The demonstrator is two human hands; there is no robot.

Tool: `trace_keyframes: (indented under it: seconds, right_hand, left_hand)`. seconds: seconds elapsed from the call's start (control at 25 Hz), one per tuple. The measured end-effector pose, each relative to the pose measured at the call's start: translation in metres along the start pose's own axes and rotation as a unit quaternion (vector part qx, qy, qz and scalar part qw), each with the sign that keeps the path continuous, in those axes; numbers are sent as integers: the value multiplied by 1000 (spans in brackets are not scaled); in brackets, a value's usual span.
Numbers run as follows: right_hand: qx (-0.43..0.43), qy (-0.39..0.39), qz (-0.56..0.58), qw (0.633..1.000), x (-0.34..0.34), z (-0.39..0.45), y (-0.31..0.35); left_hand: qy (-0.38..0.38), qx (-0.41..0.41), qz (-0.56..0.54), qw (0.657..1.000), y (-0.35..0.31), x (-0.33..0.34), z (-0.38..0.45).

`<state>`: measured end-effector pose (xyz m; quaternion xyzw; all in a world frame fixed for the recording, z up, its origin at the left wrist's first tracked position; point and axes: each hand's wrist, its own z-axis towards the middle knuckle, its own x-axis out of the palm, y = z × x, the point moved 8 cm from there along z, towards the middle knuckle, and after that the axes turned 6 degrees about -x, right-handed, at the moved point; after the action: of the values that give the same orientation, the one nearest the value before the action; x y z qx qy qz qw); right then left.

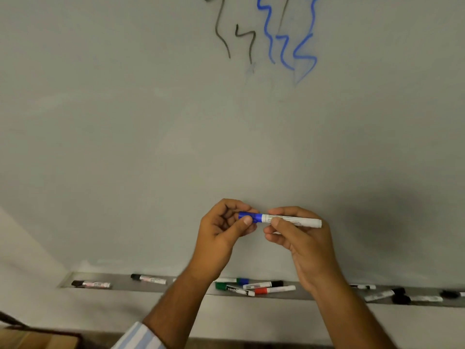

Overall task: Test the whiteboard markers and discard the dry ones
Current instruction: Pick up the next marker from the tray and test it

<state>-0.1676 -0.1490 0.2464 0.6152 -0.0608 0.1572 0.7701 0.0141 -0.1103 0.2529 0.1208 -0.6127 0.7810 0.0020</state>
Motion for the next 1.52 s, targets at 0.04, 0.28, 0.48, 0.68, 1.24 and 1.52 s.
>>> trace_keyframes:
  seconds: [0.04,0.28,0.48,0.68,1.24,1.52]
  right_hand:
    - [0,10,-4,1000,-4,-1,0]
    - [-6,100,-87,991,-16,-8,-9]
    - [12,126,-117,985,-9,-16,-35]
    - [72,135,-97,983,19,-11,-68]
    - [114,153,-192,963,180,-13,-215]
    - [160,148,-276,936,253,-37,-328]
  left_hand:
    - [-13,-13,-20,1000,3,3,-2]
    - [-146,-89,-111,979,34,3,-28]
    - [-211,-94,-67,971,54,-1,-50]
    - [-210,-106,-52,971,65,-40,-50]
    - [-274,-180,-85,941,102,-294,-45]
    - [-363,-345,-121,857,175,-401,-104]
